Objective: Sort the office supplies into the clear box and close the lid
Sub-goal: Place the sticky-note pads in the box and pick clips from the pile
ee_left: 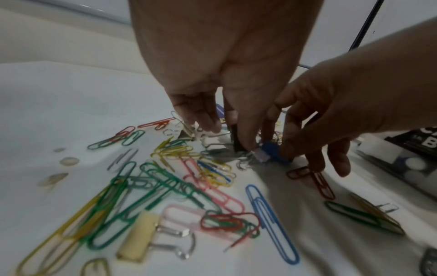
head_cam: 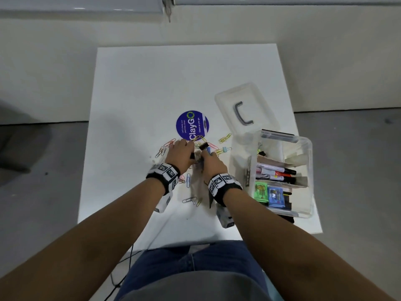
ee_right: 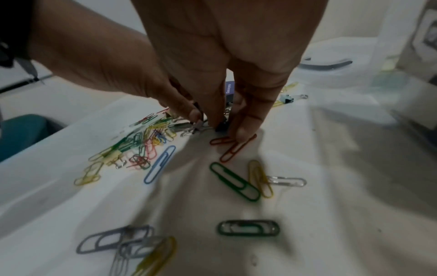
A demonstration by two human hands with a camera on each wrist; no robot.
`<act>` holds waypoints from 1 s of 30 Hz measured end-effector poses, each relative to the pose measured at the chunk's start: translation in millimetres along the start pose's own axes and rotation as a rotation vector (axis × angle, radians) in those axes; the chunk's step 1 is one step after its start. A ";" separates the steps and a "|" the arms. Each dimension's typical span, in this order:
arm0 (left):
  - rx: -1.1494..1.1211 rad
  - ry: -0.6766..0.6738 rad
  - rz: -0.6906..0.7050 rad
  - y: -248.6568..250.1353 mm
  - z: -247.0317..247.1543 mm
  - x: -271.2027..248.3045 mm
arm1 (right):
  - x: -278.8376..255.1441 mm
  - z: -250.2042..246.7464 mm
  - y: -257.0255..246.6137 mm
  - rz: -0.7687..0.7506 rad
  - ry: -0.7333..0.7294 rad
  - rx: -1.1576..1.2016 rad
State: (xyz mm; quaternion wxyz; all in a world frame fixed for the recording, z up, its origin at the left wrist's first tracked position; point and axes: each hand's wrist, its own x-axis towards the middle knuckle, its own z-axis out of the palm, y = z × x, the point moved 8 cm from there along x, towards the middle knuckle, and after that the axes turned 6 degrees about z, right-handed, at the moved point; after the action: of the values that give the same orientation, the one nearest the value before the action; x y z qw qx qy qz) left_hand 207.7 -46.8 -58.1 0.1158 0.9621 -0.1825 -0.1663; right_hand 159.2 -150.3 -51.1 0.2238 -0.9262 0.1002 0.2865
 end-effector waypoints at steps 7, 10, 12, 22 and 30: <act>-0.536 0.049 -0.070 -26.2 -0.4 -22.2 | 0.6 -10.8 39.5 0.246 0.159 0.455; -0.808 0.093 -0.103 -31.3 -5.9 -32.3 | 4.7 -2.5 52.6 0.357 0.165 0.969; -0.952 0.085 -0.145 -31.5 -4.9 -35.0 | 5.0 3.7 51.1 0.456 0.082 1.397; -0.634 -0.069 -0.121 -0.1 15.5 -32.7 | 37.2 -26.4 45.6 0.419 0.131 1.153; -0.401 -0.075 -0.046 3.9 26.2 -36.1 | 42.8 -19.3 27.9 0.266 0.128 0.396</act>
State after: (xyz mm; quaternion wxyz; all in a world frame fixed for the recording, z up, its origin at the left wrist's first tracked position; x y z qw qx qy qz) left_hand 165.3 -40.5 -71.0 0.2943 0.9168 -0.1281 -0.2377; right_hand 194.7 -186.4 -71.5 0.3546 -0.8591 0.2894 0.2290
